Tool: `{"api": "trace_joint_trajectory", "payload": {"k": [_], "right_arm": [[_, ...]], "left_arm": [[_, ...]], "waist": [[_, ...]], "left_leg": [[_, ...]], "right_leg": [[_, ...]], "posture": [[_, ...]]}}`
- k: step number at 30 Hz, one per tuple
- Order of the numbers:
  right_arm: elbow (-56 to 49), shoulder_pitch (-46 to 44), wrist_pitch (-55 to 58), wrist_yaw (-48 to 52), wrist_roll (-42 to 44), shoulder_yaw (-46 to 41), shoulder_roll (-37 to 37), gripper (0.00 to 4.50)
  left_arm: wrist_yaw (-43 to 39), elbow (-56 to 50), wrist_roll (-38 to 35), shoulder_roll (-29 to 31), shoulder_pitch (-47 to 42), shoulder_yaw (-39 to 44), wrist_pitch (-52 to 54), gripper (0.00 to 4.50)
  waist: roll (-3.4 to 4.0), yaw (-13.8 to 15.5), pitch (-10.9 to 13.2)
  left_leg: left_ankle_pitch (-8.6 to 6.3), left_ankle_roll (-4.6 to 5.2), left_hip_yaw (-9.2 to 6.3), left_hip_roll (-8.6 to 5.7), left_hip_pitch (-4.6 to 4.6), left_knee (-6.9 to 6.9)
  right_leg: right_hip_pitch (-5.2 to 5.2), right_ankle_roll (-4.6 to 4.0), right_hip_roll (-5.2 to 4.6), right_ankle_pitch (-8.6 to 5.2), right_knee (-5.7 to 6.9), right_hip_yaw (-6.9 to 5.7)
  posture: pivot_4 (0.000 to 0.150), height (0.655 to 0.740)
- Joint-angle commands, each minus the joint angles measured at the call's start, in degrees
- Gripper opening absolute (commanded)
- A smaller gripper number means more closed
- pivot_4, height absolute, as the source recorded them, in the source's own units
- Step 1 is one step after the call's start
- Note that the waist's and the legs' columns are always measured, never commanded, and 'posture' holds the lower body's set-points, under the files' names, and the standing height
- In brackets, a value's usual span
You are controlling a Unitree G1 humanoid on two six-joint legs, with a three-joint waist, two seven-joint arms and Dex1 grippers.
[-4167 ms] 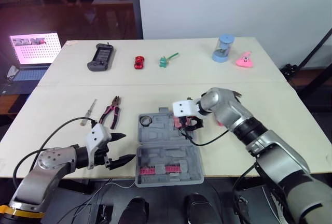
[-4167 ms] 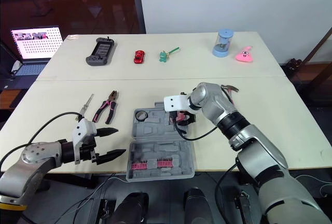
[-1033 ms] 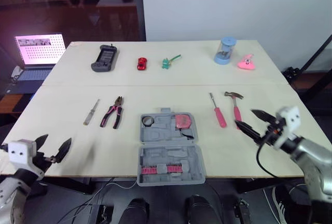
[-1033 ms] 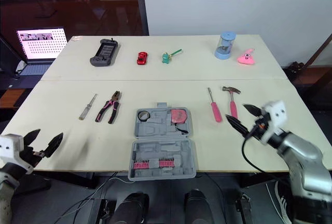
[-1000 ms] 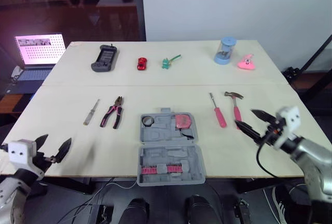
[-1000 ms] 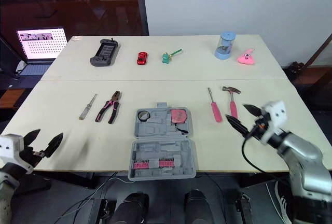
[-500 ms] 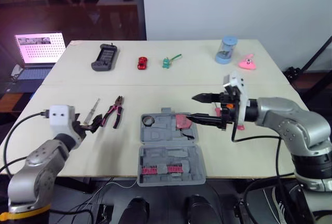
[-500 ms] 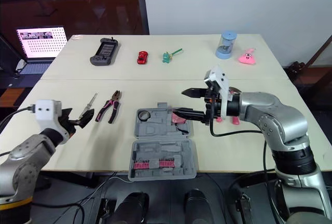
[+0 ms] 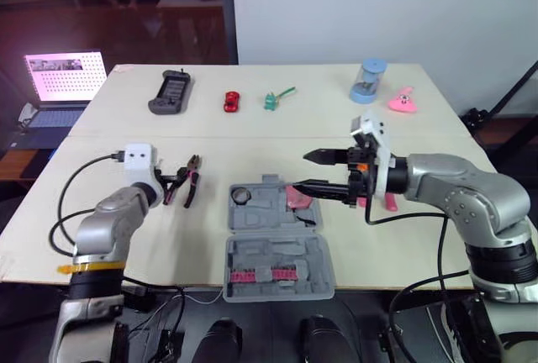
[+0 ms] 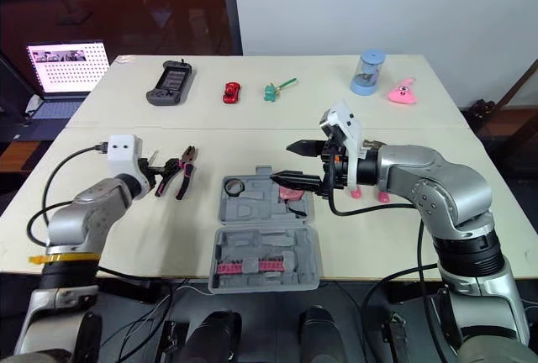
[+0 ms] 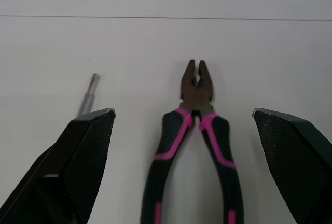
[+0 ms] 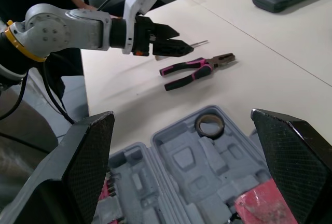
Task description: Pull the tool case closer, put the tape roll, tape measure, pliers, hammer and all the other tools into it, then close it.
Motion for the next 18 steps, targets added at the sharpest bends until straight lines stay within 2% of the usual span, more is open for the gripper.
{"api": "trace_joint_trajectory", "payload": {"k": [1,11,18], "right_arm": [[-2.6,-0.2,-0.3,-0.8,-0.1,-0.9,-0.7,4.45],[-1.8,1.3,-1.5,-1.6,-2.3,-0.9,-2.2,4.45],[-0.7,1.7,-2.4,-1.9,-4.3,-0.5,-2.3,4.45]], "left_arm": [[-0.7,5.0,2.4,-0.9,-3.4,-0.8,-3.9,4.50],[-3.2,21.1,5.9,-4.1,-8.0,-1.6,-13.1,4.50],[-5.4,25.7,7.0,-4.4,-8.5,-1.7,-16.3,4.50]], "waist": [[0.00,-0.1,0.0],[-0.01,0.1,0.0],[-0.01,0.0,0.0]], "left_leg": [[0.00,0.00,0.00,0.00,0.00,0.00],[0.00,0.00,0.01,0.00,-0.02,0.01],[0.00,0.00,0.01,0.00,-0.02,0.00]], "right_leg": [[-0.02,0.00,0.00,0.00,0.00,0.00],[-0.01,0.03,-0.01,0.02,0.00,0.00],[-0.02,0.03,-0.01,0.02,0.00,0.00]], "posture": [[0.150,0.6902],[0.150,0.6902],[0.150,0.6902]]}}
